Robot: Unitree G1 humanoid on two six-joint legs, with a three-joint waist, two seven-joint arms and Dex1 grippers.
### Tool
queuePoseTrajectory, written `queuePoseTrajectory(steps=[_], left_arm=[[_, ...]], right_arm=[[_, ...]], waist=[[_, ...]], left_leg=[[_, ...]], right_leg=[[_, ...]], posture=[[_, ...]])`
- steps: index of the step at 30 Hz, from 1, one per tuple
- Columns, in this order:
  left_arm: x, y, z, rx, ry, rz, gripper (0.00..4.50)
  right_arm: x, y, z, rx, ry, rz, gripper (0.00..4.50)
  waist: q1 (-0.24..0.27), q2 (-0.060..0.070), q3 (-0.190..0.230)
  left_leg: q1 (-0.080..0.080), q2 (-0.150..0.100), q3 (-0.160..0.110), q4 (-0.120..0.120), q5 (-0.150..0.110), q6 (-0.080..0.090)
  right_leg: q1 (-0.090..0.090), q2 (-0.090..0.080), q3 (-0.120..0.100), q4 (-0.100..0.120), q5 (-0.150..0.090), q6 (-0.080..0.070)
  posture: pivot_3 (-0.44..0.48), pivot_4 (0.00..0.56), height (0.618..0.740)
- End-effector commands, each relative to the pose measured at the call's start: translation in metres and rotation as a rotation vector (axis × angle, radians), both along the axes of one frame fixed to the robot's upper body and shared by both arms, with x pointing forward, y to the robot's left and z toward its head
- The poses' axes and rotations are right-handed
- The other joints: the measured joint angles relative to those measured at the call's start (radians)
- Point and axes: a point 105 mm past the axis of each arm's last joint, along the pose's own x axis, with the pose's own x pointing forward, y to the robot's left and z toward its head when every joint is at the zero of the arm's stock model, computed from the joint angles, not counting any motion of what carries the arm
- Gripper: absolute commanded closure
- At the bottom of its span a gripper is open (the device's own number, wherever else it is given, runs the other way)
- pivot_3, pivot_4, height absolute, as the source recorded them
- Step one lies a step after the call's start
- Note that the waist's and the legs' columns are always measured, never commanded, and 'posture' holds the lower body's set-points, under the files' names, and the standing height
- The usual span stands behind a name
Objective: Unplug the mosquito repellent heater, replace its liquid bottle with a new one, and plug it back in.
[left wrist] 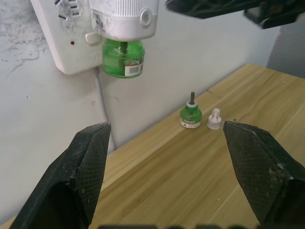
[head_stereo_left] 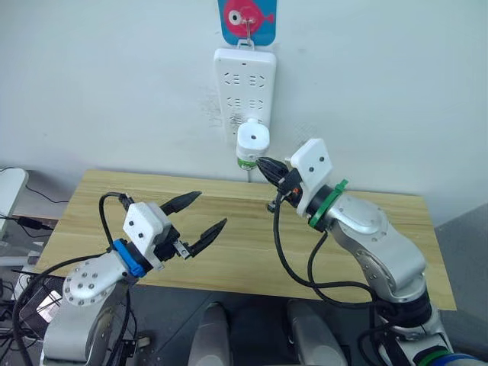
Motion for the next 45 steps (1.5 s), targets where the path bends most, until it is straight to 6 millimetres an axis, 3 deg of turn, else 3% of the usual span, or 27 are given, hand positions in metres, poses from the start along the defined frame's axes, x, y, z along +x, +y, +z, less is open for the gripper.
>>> queuePoseTrajectory(steps=[1, 17, 33, 45], left_arm=[[-0.006, -0.006, 0.012, 0.006, -0.073, -0.008, 0.49], [-0.002, -0.013, 0.012, 0.008, -0.087, -0.039, 0.49], [0.001, -0.017, 0.011, 0.002, -0.084, -0.059, 0.49], [0.005, -0.019, 0.012, -0.009, -0.089, -0.06, 0.49]], right_arm=[[-0.003, 0.005, 0.01, 0.019, -0.053, 0.011, 4.48], [0.004, 0.015, 0.011, 0.058, -0.028, -0.009, 4.48], [0.023, -0.006, 0.01, 0.017, -0.075, -0.18, 4.48], [0.032, -0.008, 0.005, -0.023, -0.15, -0.261, 4.48]], waist=[[0.001, 0.0, 0.0], [-0.003, 0.0, 0.0], [0.0, 0.0, 0.0], [0.001, -0.001, -0.001]], left_leg=[[0.0, 0.0, 0.0, 0.0, 0.0, 0.0], [0.0, 0.0, 0.0, 0.0, 0.0, 0.0], [0.0, 0.0, 0.0, 0.004, 0.001, -0.001], [0.0, 0.0, 0.0, 0.004, 0.003, -0.001]], right_leg=[[0.0, 0.0, 0.0, 0.0, 0.0, 0.0], [0.0, 0.0, 0.0, 0.0, 0.0, 0.0], [0.0, 0.0, 0.001, 0.002, 0.001, 0.001], [0.0, 0.001, 0.0, 0.002, 0.002, 0.001]], posture=[[0.001, 0.25, 0.697], [-0.004, 0.245, 0.697], [-0.009, 0.238, 0.697], [-0.014, 0.235, 0.697]])
